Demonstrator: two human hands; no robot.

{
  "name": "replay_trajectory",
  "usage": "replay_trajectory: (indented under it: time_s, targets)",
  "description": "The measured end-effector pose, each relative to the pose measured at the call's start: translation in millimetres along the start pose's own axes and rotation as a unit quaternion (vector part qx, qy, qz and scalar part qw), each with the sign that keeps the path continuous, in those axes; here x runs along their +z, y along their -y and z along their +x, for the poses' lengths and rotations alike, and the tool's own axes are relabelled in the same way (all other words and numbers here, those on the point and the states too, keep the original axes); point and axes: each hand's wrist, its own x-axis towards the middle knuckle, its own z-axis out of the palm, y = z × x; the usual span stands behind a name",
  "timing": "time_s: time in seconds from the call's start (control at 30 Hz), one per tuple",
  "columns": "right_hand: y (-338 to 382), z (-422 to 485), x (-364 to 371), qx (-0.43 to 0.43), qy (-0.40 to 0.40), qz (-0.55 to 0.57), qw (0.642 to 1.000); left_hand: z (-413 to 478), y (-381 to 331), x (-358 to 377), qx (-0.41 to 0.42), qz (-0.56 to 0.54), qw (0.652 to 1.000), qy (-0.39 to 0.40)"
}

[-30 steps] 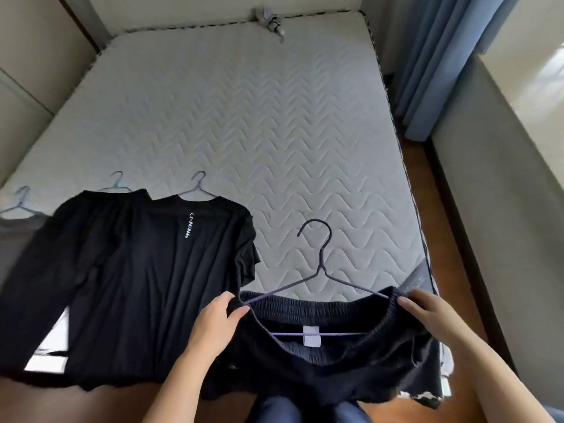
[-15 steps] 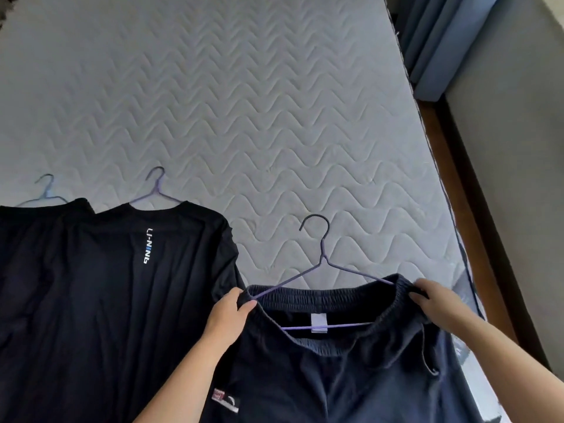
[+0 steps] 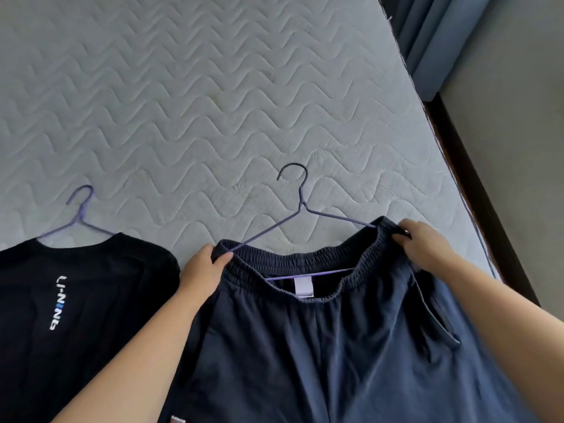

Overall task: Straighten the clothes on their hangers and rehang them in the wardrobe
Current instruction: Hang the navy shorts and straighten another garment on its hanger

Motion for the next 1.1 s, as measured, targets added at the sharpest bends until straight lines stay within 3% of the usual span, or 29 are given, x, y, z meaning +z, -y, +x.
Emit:
replay_trajectory:
  time_s: [0.17,0.27,0.6,0.7,0.83,0.93,1.1]
  targets:
    - [-14,25,30,0.031,-0.022,0.099,0.994,33,18,34,-0.035,0.076,0.995,-0.052]
    - [-16,27,29,0.033,-0.043,0.186,0.981,38,31,37,-0.023,0.046,0.997,-0.065]
    - [-7,27,35,0.093,-0.061,0.090,0.990,22,14,16,-0.045,0.055,0.997,0.030]
    - [4,3,30,0.113,-0.098,0.063,0.987,0,7,3,-0.022,0.092,0.996,0.005]
    - [12,-49,20,0.091,-0.107,0.066,0.988,-53,1,-20,-0.038,-0.031,0.999,-0.021]
    - [-2,-100,22,0.091,-0.050,0.087,0.991,-112,2,-34,-0.066,-0.135,0.989,-0.015]
    - [-33,-198,27,0.135,0.017,0.187,0.973,-219,18,-41,-0.090,-0.194,0.977,-0.002]
